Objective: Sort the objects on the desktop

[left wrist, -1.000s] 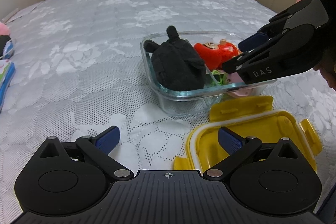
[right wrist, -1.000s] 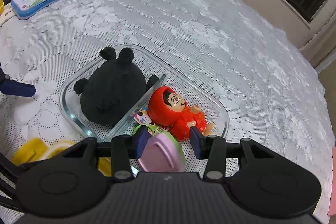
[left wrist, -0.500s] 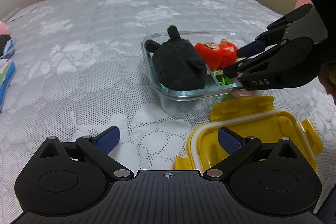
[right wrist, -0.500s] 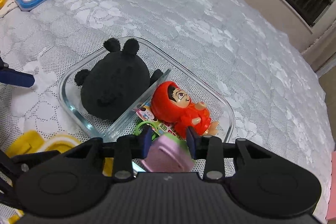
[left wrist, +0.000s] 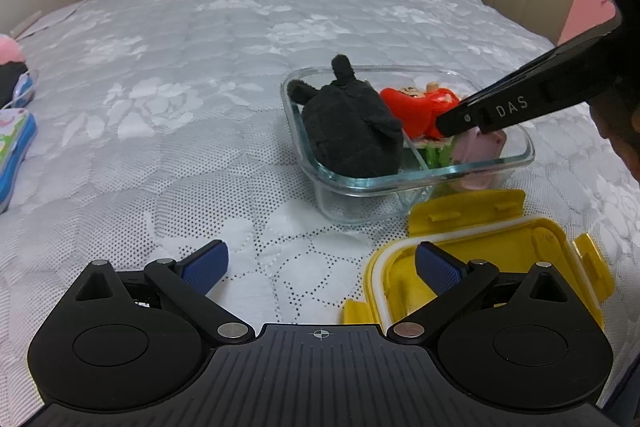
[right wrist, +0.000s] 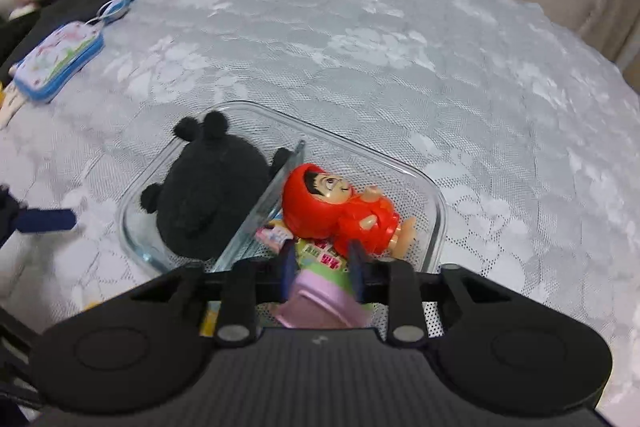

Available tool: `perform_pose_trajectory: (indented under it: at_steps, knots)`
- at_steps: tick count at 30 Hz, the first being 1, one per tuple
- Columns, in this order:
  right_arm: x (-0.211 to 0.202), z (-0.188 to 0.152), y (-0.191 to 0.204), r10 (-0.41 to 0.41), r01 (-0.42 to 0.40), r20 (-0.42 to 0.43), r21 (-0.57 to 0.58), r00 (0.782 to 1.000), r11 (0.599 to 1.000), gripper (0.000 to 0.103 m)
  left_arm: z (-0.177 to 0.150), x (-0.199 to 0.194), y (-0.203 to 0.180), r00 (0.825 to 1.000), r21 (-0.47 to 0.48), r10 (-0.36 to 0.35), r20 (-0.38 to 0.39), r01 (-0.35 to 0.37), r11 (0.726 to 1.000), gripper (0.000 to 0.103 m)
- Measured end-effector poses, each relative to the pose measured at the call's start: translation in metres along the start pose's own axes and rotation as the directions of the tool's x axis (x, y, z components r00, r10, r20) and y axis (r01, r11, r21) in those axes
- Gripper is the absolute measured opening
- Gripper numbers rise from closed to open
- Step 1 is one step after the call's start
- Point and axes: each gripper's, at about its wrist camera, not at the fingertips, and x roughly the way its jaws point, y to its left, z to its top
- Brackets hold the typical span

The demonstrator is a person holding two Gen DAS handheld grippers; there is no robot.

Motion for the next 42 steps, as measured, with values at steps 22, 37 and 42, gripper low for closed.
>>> perform_pose_trajectory:
  at_steps: [22, 37, 42]
  knots:
    - [0.012, -0.011, 0.027, -0.117, 0.112, -0.013, -0.192, 0.993, 0.975, 0.046, 0.001, 0.001, 0.007, 1.000, -0.021, 0.005, -0.001, -0.005, 1.000, 0.102]
    - [-0.009, 0.000, 0.012, 0.011, -0.009, 0.046, -0.035, 0.999, 0.999, 0.017, 0.000, 0.002, 0.005, 1.000, -0.018, 0.005, -0.006, -0.005, 1.000, 0.102]
    - [-0.008, 0.002, 0.007, -0.066, 0.068, 0.059, -0.030, 0.996, 0.997, 0.006, 0.000, 0.003, 0.005, 1.000, -0.017, 0.006, -0.008, -0.006, 1.000, 0.102]
